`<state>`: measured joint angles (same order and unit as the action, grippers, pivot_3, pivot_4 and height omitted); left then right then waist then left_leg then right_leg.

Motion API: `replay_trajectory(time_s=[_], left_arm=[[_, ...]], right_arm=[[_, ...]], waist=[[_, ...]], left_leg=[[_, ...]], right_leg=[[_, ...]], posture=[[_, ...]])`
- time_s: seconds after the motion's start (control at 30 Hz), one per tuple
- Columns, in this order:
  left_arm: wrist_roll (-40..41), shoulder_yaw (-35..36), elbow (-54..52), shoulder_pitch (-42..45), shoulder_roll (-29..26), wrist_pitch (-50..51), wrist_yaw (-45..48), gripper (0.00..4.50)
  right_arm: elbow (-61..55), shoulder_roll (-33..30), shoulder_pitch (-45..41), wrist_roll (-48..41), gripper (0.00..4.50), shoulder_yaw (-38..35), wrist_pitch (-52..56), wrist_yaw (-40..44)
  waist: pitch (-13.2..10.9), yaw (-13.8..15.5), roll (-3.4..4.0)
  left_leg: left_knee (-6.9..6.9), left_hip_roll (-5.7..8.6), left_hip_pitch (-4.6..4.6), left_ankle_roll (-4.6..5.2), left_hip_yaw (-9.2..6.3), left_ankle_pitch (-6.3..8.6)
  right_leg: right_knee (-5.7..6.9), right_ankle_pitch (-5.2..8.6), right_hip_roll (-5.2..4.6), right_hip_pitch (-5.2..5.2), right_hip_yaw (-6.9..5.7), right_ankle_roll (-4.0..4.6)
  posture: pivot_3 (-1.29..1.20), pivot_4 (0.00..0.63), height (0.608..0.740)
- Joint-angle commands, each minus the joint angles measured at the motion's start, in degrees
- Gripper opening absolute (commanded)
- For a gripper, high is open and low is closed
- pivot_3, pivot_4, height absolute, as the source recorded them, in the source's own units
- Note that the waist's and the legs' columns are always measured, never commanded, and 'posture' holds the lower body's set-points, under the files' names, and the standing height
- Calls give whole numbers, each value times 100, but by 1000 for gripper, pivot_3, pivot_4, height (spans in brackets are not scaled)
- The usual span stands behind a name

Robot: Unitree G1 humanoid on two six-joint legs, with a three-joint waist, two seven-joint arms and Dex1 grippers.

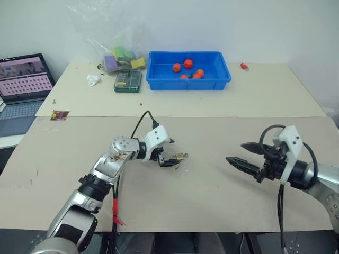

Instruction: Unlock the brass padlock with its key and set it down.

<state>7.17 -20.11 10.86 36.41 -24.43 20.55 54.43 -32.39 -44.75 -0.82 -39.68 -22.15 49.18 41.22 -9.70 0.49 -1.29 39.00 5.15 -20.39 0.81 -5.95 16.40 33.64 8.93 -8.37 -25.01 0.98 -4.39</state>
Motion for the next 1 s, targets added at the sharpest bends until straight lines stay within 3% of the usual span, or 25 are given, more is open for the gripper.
replay_trajectory(time_s=[0.03,0.63,0.8,1.0], left_arm=[[-220,-27,233,192,112,-285,-46,4500],[-659,-235,91,-218,316,-352,-212,4500],[-945,-311,187,-322,358,-416,-473,3082],[-933,-291,205,-362,406,-357,-428,814]], right_arm=[[-179,-51,-11,-125,4484,-241,-64,-98],[161,-102,-282,218,4484,13,-270,-275],[218,-136,-374,264,4500,42,-248,-280],[232,-192,-433,269,4500,96,-175,-283]], waist=[[0,-1,0],[0,14,-1],[1,17,-1],[1,6,-1]], left_leg=[[0,0,0,0,0,0],[2,1,1,3,-1,2],[2,0,17,3,-2,2],[2,-3,41,3,-5,2]], right_leg=[[0,-1,0,0,0,2],[0,-5,0,2,0,7],[-2,-2,0,22,0,3],[-10,23,0,62,-7,-37]], posture=[[0,150,740],[0,150,740],[0,150,740],[0,150,740]])
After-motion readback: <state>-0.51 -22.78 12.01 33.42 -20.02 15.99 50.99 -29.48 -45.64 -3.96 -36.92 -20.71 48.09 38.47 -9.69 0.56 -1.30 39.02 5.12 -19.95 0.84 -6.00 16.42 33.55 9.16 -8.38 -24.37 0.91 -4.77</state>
